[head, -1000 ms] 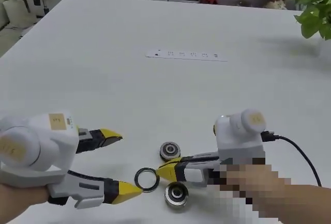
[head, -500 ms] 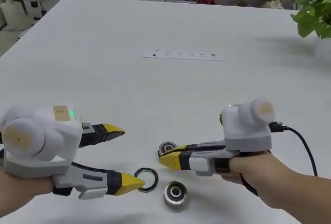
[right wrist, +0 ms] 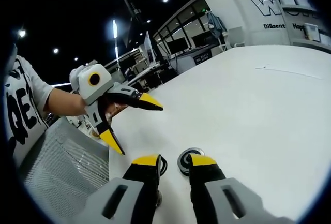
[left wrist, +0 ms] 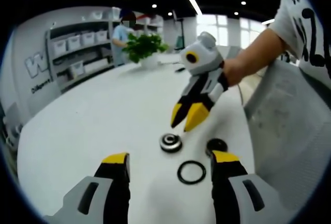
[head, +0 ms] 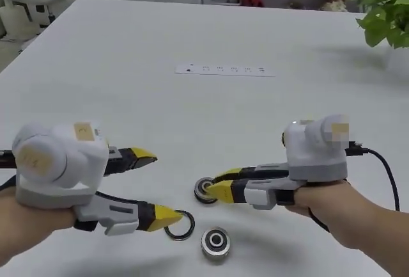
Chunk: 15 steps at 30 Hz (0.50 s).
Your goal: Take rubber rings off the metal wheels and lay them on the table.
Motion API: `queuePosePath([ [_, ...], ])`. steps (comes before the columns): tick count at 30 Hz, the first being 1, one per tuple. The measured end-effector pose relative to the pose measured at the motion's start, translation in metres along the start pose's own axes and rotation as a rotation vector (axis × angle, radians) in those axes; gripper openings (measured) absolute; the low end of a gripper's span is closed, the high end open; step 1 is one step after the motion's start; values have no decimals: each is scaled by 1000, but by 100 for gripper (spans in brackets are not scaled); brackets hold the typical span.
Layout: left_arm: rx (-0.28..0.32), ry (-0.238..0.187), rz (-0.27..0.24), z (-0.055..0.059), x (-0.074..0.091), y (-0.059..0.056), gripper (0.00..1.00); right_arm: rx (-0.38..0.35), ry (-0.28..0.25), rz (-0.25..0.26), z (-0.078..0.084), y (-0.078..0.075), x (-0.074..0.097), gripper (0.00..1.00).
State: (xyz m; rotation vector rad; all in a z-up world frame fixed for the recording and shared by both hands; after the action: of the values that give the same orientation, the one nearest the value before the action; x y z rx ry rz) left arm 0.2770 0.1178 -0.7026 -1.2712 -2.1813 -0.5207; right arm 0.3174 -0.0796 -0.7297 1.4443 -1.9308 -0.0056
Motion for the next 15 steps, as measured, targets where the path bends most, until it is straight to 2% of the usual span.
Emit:
queuePosePath([
  [7, 7, 0, 10, -4, -7, 4, 62, 26, 2, 43, 0, -8, 6, 23],
  [15, 7, 3, 21, -8, -16, 6, 61, 78, 34, 71, 4, -13, 9, 27],
])
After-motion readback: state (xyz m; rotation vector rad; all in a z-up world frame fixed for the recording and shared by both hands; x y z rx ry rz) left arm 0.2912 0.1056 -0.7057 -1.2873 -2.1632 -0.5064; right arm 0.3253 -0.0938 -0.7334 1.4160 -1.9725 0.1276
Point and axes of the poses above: the centre of the closed fingertips' face, and the gripper's own axes: x roughly backward along the fingers, y roughly to its left, z roughly out of its underside, the point moved 9 cm from there along x, roughly backward along the fingers, and after that the axes turned 10 degrees about y, right-handed, at the moved point
